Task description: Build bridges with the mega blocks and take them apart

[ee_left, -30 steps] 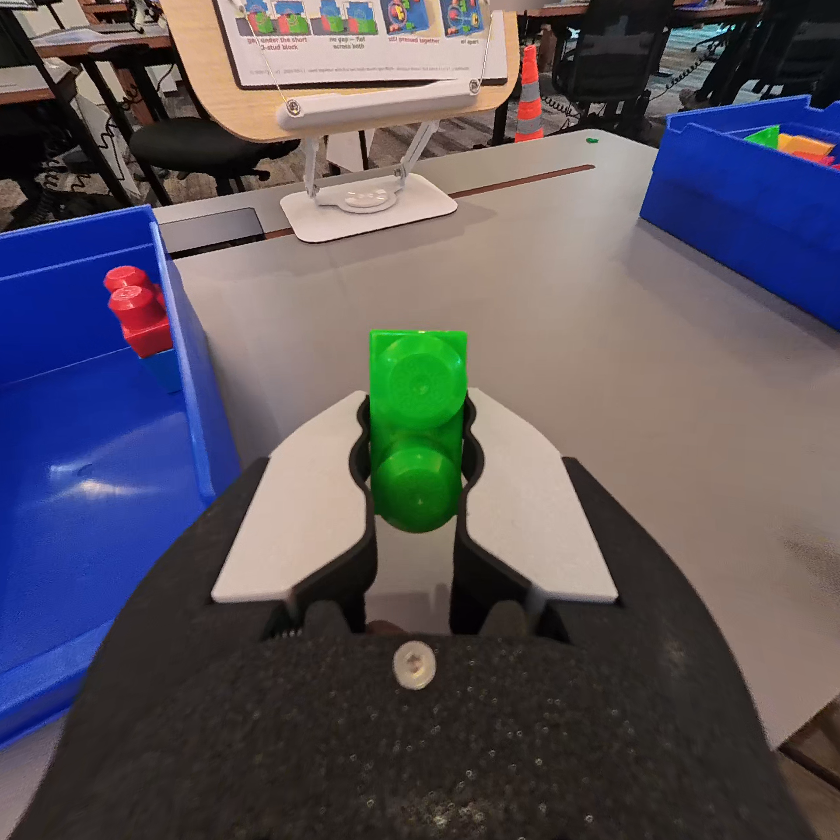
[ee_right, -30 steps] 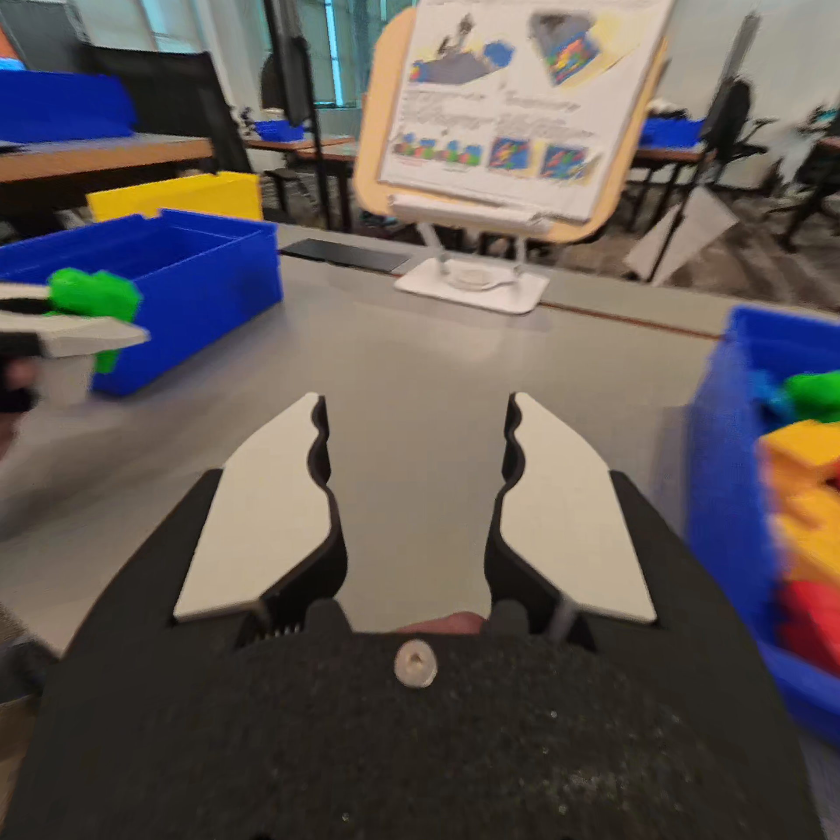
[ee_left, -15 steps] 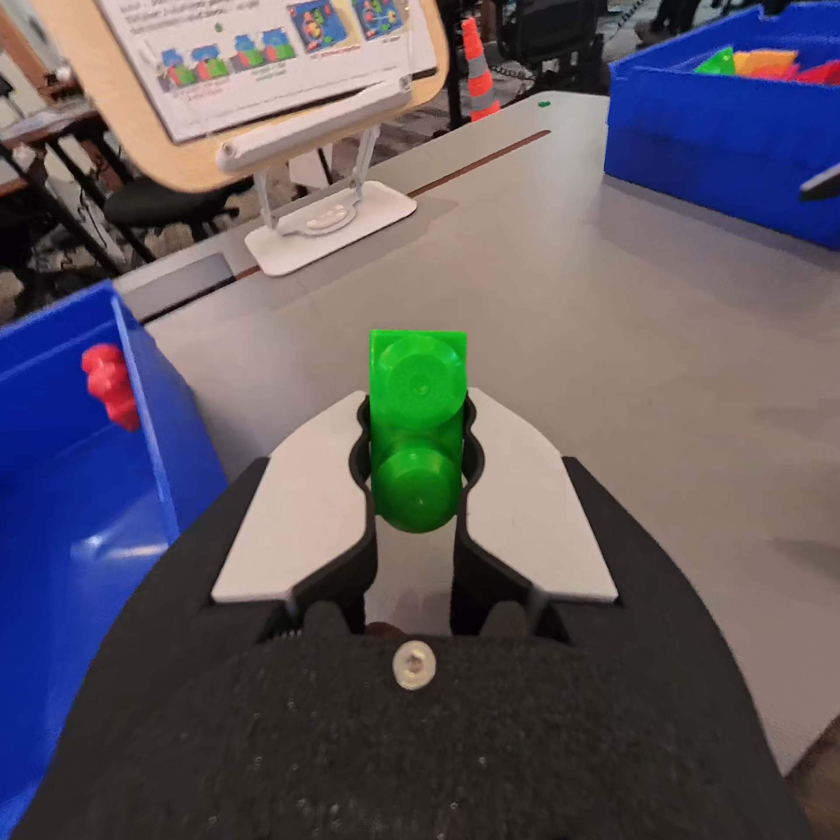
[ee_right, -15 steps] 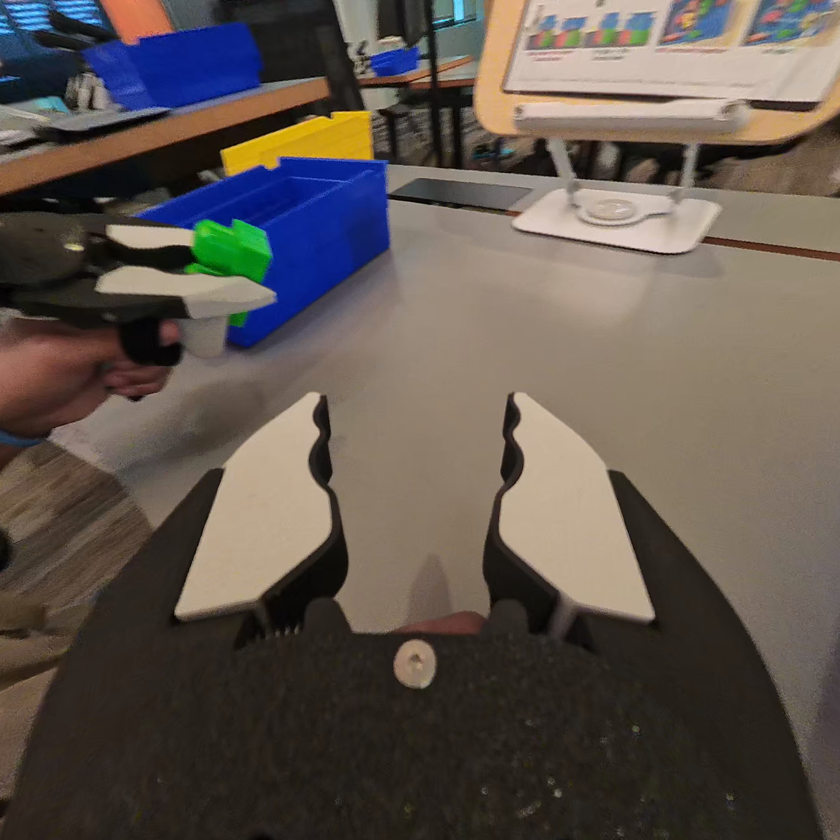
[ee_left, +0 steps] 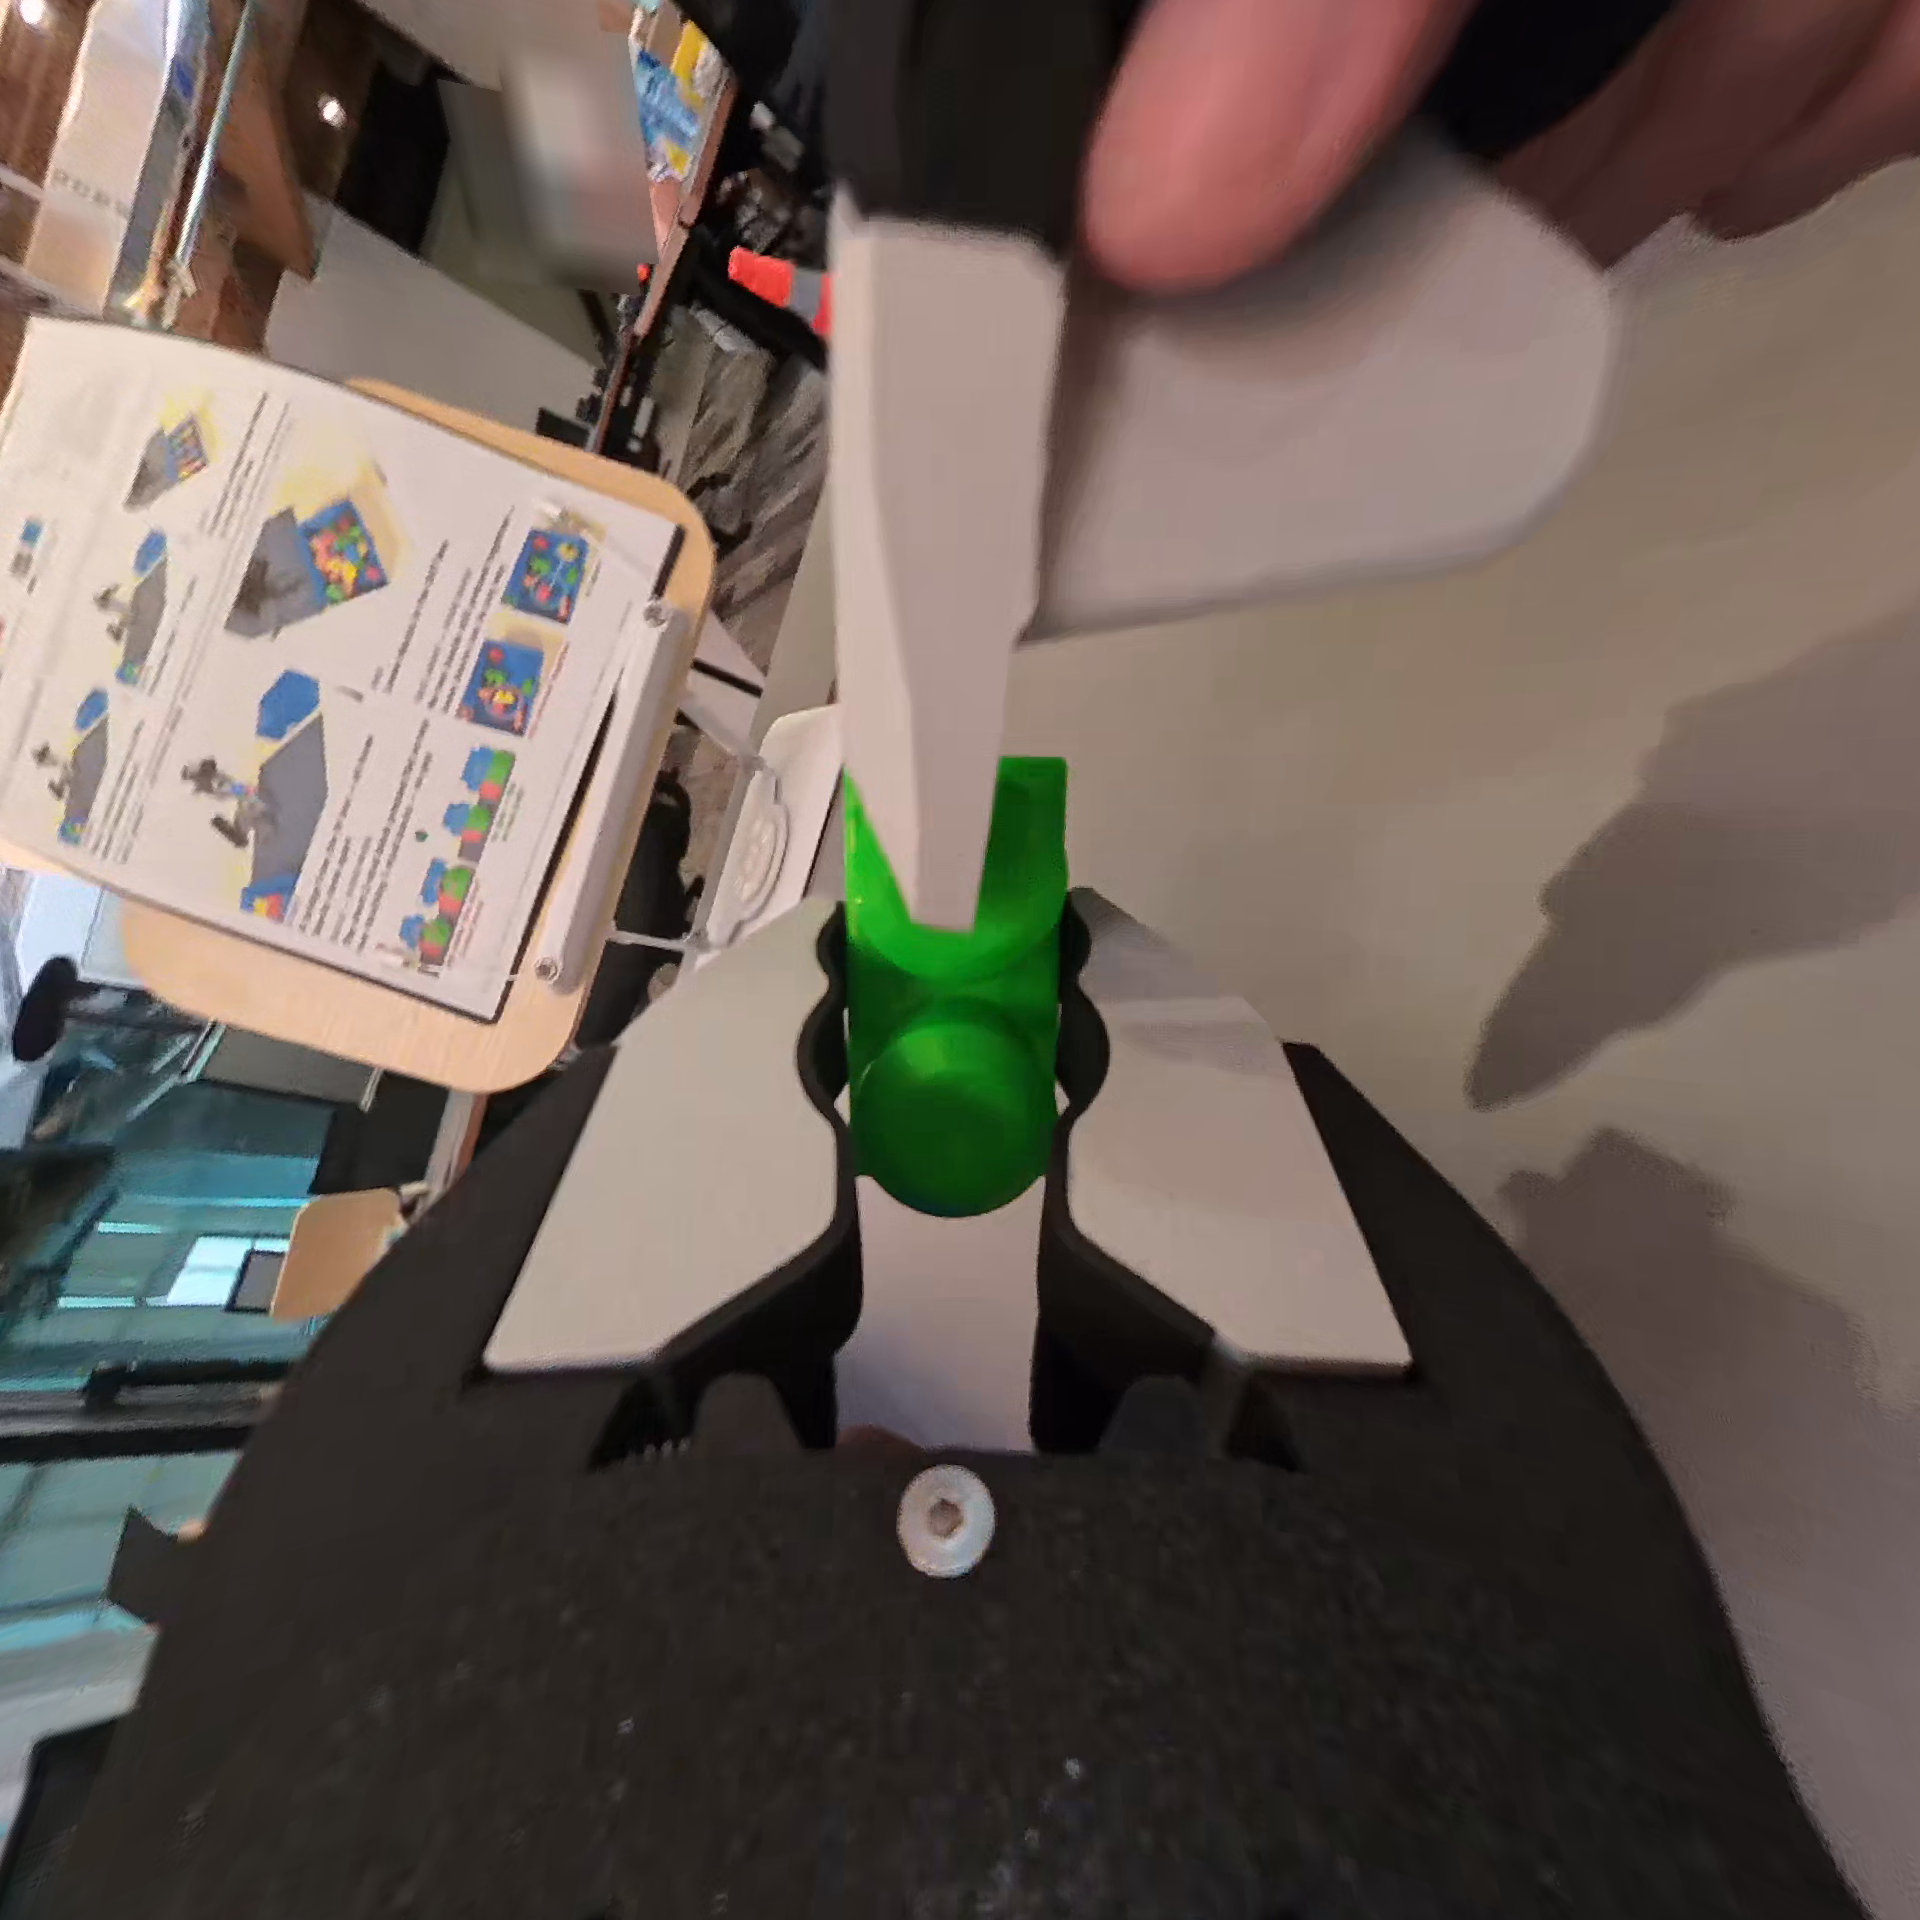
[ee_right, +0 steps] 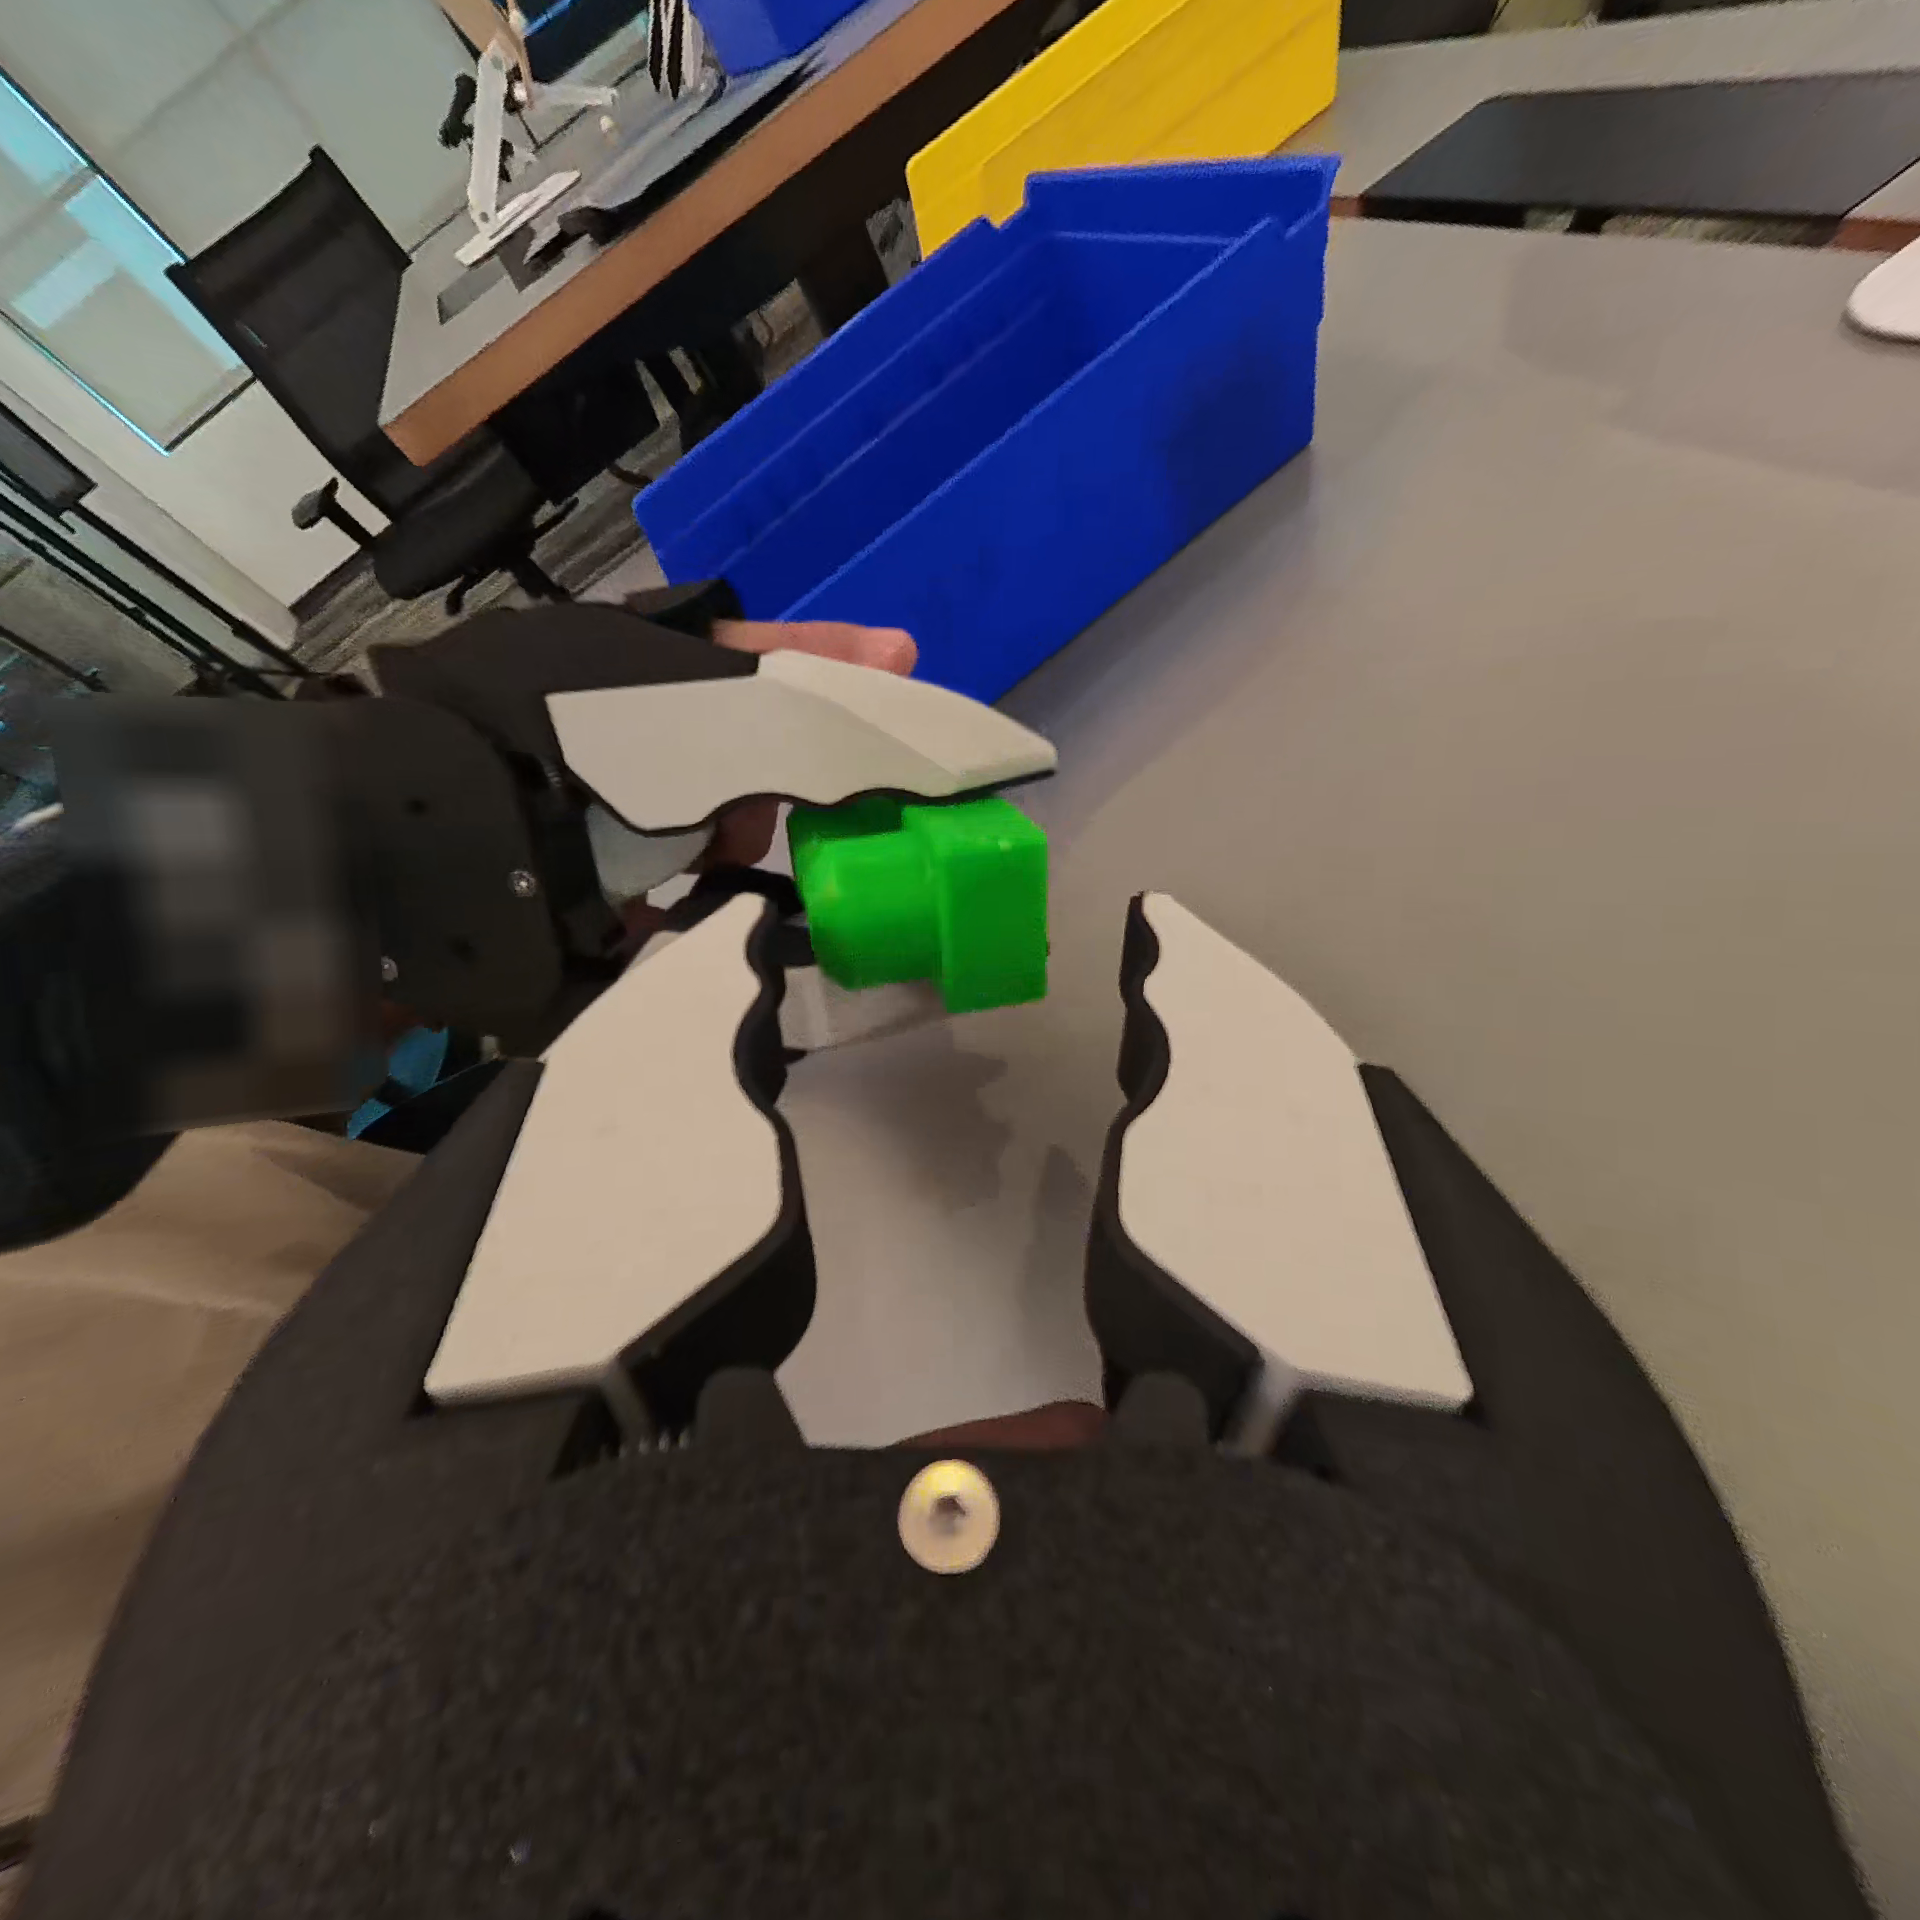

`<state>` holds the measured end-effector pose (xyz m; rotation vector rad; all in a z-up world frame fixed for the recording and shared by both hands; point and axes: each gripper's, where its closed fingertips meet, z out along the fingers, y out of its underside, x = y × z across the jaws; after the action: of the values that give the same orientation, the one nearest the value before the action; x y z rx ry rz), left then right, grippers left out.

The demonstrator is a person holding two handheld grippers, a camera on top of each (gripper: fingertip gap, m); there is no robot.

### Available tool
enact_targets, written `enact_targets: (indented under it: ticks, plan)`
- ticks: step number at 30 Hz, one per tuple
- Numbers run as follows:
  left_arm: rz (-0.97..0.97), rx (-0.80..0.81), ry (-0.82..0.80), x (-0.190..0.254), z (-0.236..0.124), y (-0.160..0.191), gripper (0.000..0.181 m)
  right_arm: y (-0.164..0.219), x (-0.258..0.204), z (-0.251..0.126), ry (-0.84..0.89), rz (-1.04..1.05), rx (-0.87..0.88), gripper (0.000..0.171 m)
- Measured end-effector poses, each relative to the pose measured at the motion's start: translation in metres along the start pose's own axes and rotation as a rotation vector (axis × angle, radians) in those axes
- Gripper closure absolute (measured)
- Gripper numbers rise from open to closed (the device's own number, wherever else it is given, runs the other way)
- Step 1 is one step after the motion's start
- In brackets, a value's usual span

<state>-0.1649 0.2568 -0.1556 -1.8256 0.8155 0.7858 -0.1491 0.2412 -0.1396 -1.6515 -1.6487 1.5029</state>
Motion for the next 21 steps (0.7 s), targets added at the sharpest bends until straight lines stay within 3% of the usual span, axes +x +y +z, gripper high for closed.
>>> enact_targets:
  ticks: [3, 6, 15, 21]
  plan:
    - [0.058, 0.018, 0.032, 0.013, 0.001, -0.005, 0.145, 0.01, 0.0, 0.006, -0.02, 0.016, -0.021, 0.11]
    - [0.084, 0.014, 0.047, 0.022, 0.003, -0.005, 0.145, 0.015, -0.006, 0.009, -0.083, 0.05, -0.025, 0.125]
    - [0.064, 0.05, 0.007, 0.018, -0.002, -0.006, 0.143, 0.013, -0.008, 0.005, -0.096, 0.035, -0.026, 0.125]
    - [-0.135, 0.033, -0.083, -0.015, -0.015, 0.014, 0.11, -0.003, 0.028, -0.04, 0.054, 0.016, 0.056, 0.126]
